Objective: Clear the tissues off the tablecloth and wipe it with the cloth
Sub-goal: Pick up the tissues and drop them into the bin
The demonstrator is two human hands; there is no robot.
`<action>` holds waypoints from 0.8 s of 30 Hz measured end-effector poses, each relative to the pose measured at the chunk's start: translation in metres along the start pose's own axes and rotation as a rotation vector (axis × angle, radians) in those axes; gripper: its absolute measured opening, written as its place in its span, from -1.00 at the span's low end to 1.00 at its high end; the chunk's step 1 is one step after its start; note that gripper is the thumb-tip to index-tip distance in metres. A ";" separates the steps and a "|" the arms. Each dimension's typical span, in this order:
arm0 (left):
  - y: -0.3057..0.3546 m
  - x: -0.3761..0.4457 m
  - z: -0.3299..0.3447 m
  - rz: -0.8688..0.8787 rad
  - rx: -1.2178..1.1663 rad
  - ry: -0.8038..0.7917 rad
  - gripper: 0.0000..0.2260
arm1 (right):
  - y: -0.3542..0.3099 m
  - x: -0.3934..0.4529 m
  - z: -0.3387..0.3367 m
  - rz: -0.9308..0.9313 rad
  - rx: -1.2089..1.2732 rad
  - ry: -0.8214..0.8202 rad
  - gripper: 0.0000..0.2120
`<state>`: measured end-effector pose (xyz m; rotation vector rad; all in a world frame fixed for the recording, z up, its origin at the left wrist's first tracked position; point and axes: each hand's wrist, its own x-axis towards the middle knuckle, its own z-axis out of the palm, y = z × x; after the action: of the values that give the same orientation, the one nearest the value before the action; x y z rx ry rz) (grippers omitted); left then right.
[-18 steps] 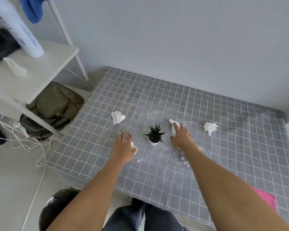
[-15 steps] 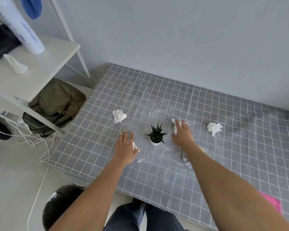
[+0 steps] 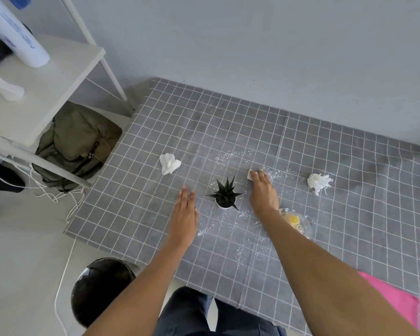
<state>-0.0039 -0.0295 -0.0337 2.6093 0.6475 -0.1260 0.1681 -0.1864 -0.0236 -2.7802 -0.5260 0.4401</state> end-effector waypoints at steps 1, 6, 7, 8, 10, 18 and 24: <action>0.001 -0.001 0.000 -0.028 -0.007 0.010 -0.55 | 0.000 0.000 0.000 0.004 0.002 0.003 -0.41; -0.001 -0.006 0.002 -0.087 -0.025 0.018 -0.55 | 0.005 0.003 -0.003 -0.004 -0.011 0.006 -0.38; -0.001 -0.006 0.003 -0.072 -0.031 0.023 -0.55 | 0.006 0.003 -0.004 -0.009 -0.015 0.002 -0.38; 0.000 -0.006 0.003 -0.055 -0.036 0.027 -0.56 | 0.006 0.002 -0.004 -0.012 -0.017 0.000 -0.38; 0.002 -0.004 0.003 -0.031 -0.048 0.032 -0.55 | 0.006 0.001 -0.004 -0.023 -0.024 -0.005 -0.38; 0.004 0.016 -0.014 -0.033 -0.118 0.066 -0.56 | 0.010 0.003 -0.012 -0.041 -0.023 -0.017 -0.38; 0.003 0.068 -0.049 -0.005 -0.098 0.156 -0.59 | 0.018 0.009 -0.027 -0.008 -0.003 0.040 -0.37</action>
<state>0.0567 0.0188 -0.0012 2.5404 0.6961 0.1060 0.1905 -0.2047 -0.0071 -2.7831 -0.5283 0.3810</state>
